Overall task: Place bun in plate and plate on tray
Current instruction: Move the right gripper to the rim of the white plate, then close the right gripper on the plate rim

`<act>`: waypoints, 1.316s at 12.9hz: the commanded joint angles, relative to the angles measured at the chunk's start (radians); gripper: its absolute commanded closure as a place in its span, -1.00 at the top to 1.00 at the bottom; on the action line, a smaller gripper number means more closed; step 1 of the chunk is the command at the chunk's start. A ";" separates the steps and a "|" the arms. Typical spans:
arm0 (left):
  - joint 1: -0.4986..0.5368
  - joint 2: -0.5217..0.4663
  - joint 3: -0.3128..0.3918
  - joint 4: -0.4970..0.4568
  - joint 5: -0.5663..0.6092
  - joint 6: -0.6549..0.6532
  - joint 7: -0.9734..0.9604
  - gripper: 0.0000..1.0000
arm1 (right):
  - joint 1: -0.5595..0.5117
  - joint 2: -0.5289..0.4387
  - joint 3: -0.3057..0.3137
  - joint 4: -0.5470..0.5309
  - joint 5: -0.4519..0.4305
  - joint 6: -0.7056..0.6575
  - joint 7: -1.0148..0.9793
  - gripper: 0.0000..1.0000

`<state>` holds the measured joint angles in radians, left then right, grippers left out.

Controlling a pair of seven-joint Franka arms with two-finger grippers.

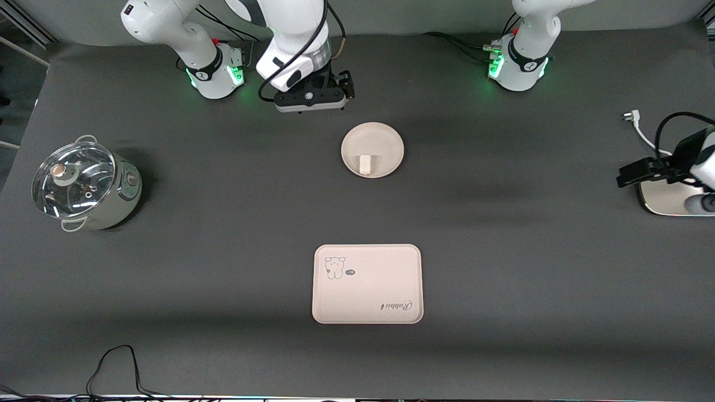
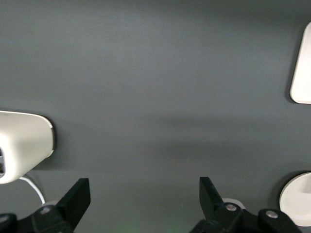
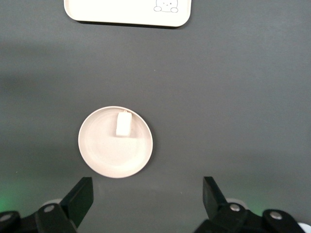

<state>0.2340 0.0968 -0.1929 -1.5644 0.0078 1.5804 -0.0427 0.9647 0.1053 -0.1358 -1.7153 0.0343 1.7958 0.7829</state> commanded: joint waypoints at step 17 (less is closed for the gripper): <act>-0.096 -0.054 0.073 -0.057 0.003 0.062 0.023 1.00 | 0.120 0.223 -0.010 -0.670 0.211 1.073 0.012 1.00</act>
<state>0.1402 0.0657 -0.1262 -1.6052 0.0086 1.6492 -0.0313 1.0680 0.2878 -0.1395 -2.3934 0.1943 2.8281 0.7834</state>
